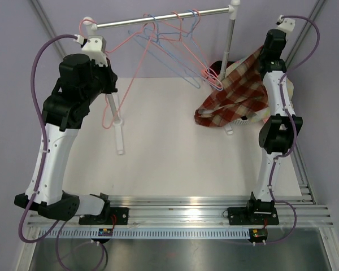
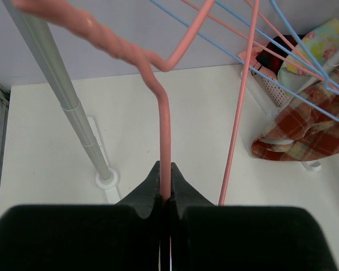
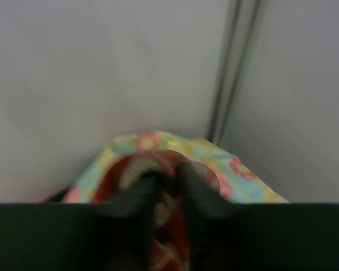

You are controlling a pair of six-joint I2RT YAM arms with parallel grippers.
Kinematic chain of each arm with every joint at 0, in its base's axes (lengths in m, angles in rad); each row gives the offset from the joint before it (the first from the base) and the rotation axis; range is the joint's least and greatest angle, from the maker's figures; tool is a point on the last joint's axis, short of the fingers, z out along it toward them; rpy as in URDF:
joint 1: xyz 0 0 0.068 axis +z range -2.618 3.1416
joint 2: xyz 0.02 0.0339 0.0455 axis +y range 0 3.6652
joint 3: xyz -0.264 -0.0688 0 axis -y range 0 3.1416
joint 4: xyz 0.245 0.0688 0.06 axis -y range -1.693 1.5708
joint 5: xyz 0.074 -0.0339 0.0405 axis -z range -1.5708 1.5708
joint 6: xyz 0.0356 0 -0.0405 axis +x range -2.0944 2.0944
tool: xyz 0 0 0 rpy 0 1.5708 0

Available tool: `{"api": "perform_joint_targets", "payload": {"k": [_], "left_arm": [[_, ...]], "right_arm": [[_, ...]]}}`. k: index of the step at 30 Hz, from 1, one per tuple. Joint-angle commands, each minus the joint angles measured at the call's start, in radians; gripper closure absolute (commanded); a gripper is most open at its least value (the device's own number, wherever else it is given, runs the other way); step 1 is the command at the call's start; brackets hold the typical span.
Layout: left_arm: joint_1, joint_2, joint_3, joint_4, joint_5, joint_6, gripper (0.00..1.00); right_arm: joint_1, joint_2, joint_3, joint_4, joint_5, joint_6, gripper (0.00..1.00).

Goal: Remove the skirt from the hanger

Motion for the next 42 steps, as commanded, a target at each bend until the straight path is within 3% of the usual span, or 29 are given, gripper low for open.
{"api": "perform_joint_targets", "payload": {"k": [1, 2, 3, 7, 11, 14, 19, 23, 31, 42], "left_arm": [[-0.004, 0.045, 0.079, 0.064, -0.046, -0.020, 1.00], [-0.004, 0.075, 0.117, 0.056, -0.061, -0.023, 1.00], [-0.004, 0.094, 0.139, 0.048, -0.069, -0.026, 1.00], [-0.006, 0.163, 0.228, 0.037, -0.116, -0.042, 1.00], [-0.007, 0.226, 0.314, 0.034, -0.139, -0.049, 1.00], [-0.009, 0.298, 0.415, 0.014, -0.165, -0.029, 1.00], [-0.009, 0.426, 0.542, 0.048, -0.170, -0.005, 1.00], [-0.009, 0.468, 0.559, 0.135, -0.077, -0.015, 1.00], [-0.003, 0.557, 0.589, 0.223, -0.026, -0.038, 1.00], [0.008, 0.568, 0.480, 0.143, 0.043, -0.089, 1.00]], "right_arm": [[-0.001, -0.072, -0.140, 0.114, 0.117, 0.054, 0.45], [-0.007, -0.092, -0.173, 0.097, 0.126, 0.083, 0.19], [-0.009, -0.100, -0.177, 0.024, 0.161, 0.106, 0.01], [-0.009, -0.233, -0.343, -0.034, 0.160, 0.212, 0.01], [-0.009, -0.535, -0.801, 0.150, 0.071, 0.301, 0.01], [-0.009, -0.678, -0.984, 0.198, 0.006, 0.347, 0.01], [-0.007, -0.862, -1.176, 0.173, -0.079, 0.390, 0.01], [-0.006, -1.031, -1.332, 0.169, -0.162, 0.419, 0.00], [-0.001, -1.169, -1.432, 0.141, -0.236, 0.407, 0.01], [0.000, -1.177, -1.417, 0.131, -0.262, 0.418, 0.00]]}}
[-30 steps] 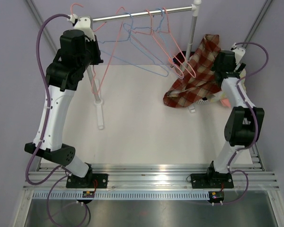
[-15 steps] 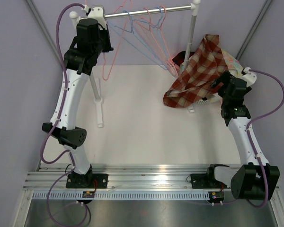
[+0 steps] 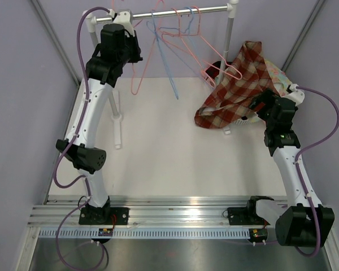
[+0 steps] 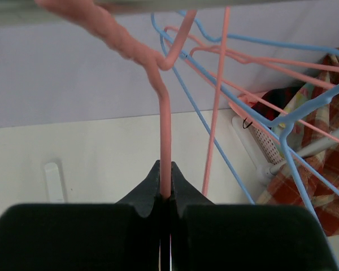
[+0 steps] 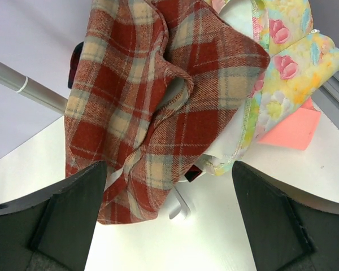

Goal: Remove the skirt from the hanger

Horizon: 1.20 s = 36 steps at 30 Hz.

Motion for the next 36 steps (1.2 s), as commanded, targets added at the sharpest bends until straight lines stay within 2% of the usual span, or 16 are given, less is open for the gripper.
{"api": "perform_joint_targets", "payload": {"k": [1, 8, 10, 11, 12, 16, 19, 23, 28, 32, 33, 35, 36], "left_arm": [[0.008, -0.018, -0.041, 0.023, 0.053, -0.027, 1.00], [0.006, -0.095, -0.182, 0.029, 0.072, -0.058, 0.99], [0.006, -0.109, -0.190, 0.026, 0.075, -0.064, 0.95], [0.005, -0.126, -0.193, 0.025, 0.078, -0.064, 0.88], [0.005, -0.135, -0.192, 0.022, 0.082, -0.066, 0.72], [0.000, -0.175, -0.151, -0.004, 0.121, -0.070, 0.29], [-0.003, -0.225, -0.144, -0.032, 0.118, -0.069, 0.14], [-0.006, -0.307, -0.173, -0.061, 0.113, -0.067, 0.06], [-0.018, -0.461, -0.302, -0.072, 0.101, -0.070, 0.04], [-0.034, -0.714, -0.544, -0.026, 0.064, -0.070, 0.02], [-0.037, -0.765, -0.645, -0.021, 0.055, -0.072, 0.01], [-0.038, -0.901, -0.737, -0.020, 0.009, -0.076, 0.01], [-0.038, -0.949, -0.843, -0.018, -0.011, -0.081, 0.01]], "right_arm": [[0.008, -0.029, 0.020, 0.012, -0.019, 0.017, 0.00], [0.010, -0.078, 0.020, -0.030, -0.019, 0.016, 0.01], [0.011, -0.095, 0.023, -0.039, -0.019, 0.017, 0.01], [0.010, -0.103, 0.026, -0.050, -0.019, 0.017, 0.00], [0.010, -0.107, 0.027, -0.057, -0.018, 0.019, 0.01], [0.014, -0.164, 0.024, -0.064, -0.029, 0.019, 0.00], [0.017, -0.213, 0.026, -0.079, -0.038, 0.025, 0.01], [0.019, -0.285, 0.030, -0.081, -0.108, 0.028, 0.01], [0.017, -0.392, 0.078, -0.103, -0.243, 0.036, 0.01], [0.017, -0.498, 0.092, -0.111, -0.443, 0.031, 0.01], [0.020, -0.514, 0.105, -0.128, -0.463, 0.030, 0.00], [0.036, -0.537, 0.132, -0.221, -0.464, 0.043, 0.01], [0.037, -0.544, 0.141, -0.246, -0.467, 0.047, 0.00]]}}
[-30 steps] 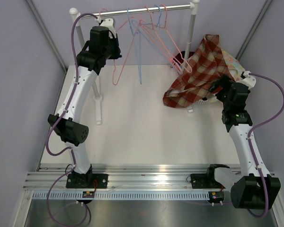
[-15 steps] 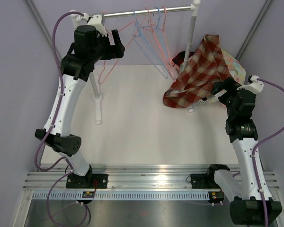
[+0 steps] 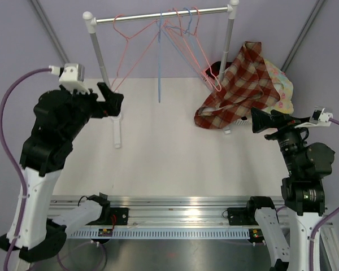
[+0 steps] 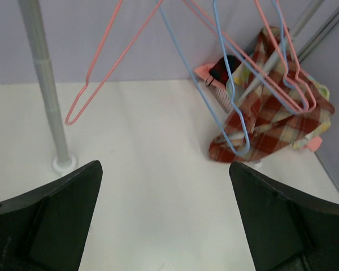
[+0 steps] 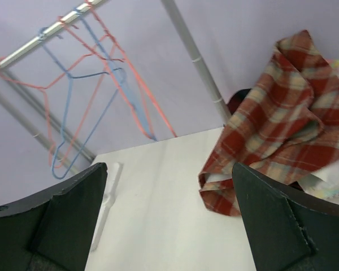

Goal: Remove the skirt from the hanger

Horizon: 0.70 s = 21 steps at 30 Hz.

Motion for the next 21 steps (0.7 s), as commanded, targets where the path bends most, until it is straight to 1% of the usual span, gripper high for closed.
{"api": "perform_joint_targets", "payload": {"k": [1, 2, 3, 4, 6, 7, 9, 10, 12, 14, 18, 21], "left_arm": [[-0.003, -0.174, -0.198, 0.051, -0.112, -0.026, 0.01], [-0.004, -0.232, -0.256, 0.063, -0.129, -0.031, 0.01], [-0.003, -0.327, -0.302, 0.074, -0.141, -0.034, 0.01], [-0.003, -0.381, -0.386, 0.092, -0.163, -0.038, 0.01], [-0.004, -0.461, -0.451, 0.103, -0.177, -0.049, 0.01], [-0.003, -0.534, -0.507, 0.103, -0.187, -0.057, 0.01], [-0.003, -0.595, -0.557, 0.103, -0.177, -0.061, 0.01], [-0.003, -0.631, -0.586, 0.093, -0.172, -0.061, 0.01], [-0.003, -0.652, -0.609, 0.071, -0.181, -0.055, 0.01], [-0.003, -0.669, -0.637, 0.045, -0.184, -0.055, 0.01], [-0.003, -0.705, -0.690, 0.047, -0.183, -0.054, 0.01], [-0.003, -0.709, -0.714, 0.044, -0.189, -0.051, 0.01]], "right_arm": [[0.016, -0.043, 0.065, -0.103, -0.112, 0.019, 0.01], [0.019, -0.059, 0.063, -0.109, -0.115, 0.021, 0.01], [0.022, -0.074, 0.057, -0.112, -0.115, 0.027, 0.00], [0.022, -0.106, 0.053, -0.114, -0.118, 0.045, 0.01], [0.024, -0.143, 0.031, -0.111, -0.120, 0.067, 0.01], [0.024, -0.183, 0.022, -0.112, -0.110, 0.096, 0.01], [0.024, -0.229, -0.022, -0.100, -0.104, 0.125, 0.01], [0.024, -0.284, -0.044, -0.079, -0.095, 0.154, 0.00], [0.024, -0.333, -0.082, -0.076, -0.086, 0.179, 0.01], [0.024, -0.364, -0.081, -0.112, -0.084, 0.181, 0.01], [0.024, -0.341, -0.038, -0.166, -0.113, 0.153, 0.01], [0.024, -0.332, -0.015, -0.198, -0.106, 0.130, 0.01]]}}
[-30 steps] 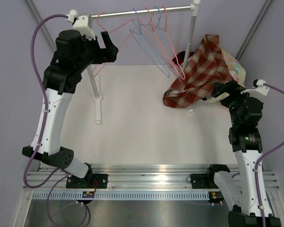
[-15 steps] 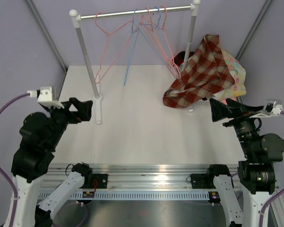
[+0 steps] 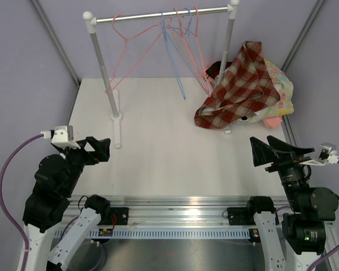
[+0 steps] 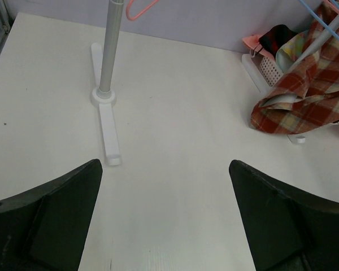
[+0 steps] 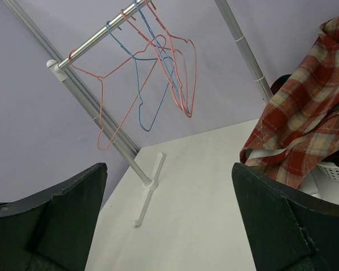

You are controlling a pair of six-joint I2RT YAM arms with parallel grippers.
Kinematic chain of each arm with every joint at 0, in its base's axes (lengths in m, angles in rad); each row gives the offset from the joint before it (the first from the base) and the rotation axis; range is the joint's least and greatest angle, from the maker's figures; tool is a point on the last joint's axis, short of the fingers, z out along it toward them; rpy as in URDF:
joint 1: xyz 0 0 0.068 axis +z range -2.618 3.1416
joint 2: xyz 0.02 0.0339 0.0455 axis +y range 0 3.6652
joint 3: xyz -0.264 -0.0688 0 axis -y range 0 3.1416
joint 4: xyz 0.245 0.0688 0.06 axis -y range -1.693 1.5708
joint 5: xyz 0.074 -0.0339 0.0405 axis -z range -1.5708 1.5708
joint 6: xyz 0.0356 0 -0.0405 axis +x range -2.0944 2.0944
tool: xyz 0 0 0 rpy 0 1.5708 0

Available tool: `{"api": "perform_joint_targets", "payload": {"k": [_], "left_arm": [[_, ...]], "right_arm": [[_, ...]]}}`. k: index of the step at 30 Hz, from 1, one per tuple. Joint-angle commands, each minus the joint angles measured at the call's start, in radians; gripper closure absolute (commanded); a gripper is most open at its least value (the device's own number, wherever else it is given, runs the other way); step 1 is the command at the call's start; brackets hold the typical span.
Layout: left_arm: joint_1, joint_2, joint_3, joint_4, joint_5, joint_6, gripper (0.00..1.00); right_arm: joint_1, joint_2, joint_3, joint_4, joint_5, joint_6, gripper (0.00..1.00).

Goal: Remove the skirt from the hanger

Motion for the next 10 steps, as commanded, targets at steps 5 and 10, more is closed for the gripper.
{"api": "perform_joint_targets", "payload": {"k": [5, 10], "left_arm": [[-0.003, 0.000, -0.030, 0.041, -0.061, 0.005, 0.01], [-0.003, 0.090, -0.075, 0.073, -0.234, 0.045, 0.01]], "right_arm": [[0.006, 0.023, 0.023, -0.023, -0.009, -0.022, 0.00], [0.006, 0.029, -0.006, -0.032, 0.000, -0.062, 0.00]]}}
